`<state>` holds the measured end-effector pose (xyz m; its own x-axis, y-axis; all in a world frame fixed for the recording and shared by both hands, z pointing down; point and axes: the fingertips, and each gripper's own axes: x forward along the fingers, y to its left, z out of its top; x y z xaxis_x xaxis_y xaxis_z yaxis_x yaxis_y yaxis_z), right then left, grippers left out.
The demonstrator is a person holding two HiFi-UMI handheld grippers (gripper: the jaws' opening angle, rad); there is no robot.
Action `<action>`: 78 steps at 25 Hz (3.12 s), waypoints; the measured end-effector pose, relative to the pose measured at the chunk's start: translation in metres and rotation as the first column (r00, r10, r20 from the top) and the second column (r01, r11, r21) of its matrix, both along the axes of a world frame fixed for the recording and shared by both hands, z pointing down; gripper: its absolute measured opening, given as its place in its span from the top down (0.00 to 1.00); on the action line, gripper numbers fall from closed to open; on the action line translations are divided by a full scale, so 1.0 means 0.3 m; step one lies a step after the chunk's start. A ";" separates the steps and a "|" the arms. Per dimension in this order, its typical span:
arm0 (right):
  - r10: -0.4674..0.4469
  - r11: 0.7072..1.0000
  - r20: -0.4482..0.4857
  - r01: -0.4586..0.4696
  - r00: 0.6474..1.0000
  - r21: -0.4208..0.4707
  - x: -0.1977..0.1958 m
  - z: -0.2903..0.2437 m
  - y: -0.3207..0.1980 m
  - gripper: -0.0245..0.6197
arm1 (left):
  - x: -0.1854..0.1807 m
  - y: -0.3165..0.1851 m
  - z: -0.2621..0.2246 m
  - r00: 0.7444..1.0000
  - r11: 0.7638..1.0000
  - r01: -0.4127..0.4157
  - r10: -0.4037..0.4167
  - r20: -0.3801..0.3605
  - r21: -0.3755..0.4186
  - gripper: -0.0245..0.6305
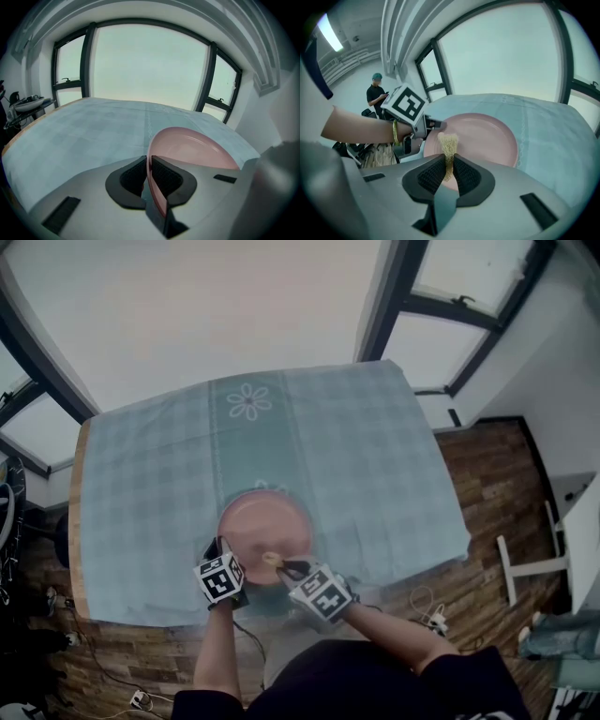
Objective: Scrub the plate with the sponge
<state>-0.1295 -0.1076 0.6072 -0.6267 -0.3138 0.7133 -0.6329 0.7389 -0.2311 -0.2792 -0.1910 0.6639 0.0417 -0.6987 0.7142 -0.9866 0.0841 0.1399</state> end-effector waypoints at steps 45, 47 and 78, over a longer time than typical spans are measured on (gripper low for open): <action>-0.011 0.962 0.338 -0.083 0.941 0.262 0.789 -0.497 0.601 0.88 | 0.990 0.906 -0.673 0.997 0.919 0.028 0.002 -0.078 0.392 0.95; -0.029 0.959 0.339 -0.069 0.940 0.274 0.826 -0.508 0.648 0.88 | 1.042 0.950 -0.679 0.997 0.917 0.028 0.002 -0.076 0.397 0.95; -0.064 0.939 0.351 -0.062 0.934 0.338 1.081 -0.542 0.904 0.88 | 1.327 1.229 -0.701 0.999 0.916 0.028 -0.010 -0.046 0.400 0.95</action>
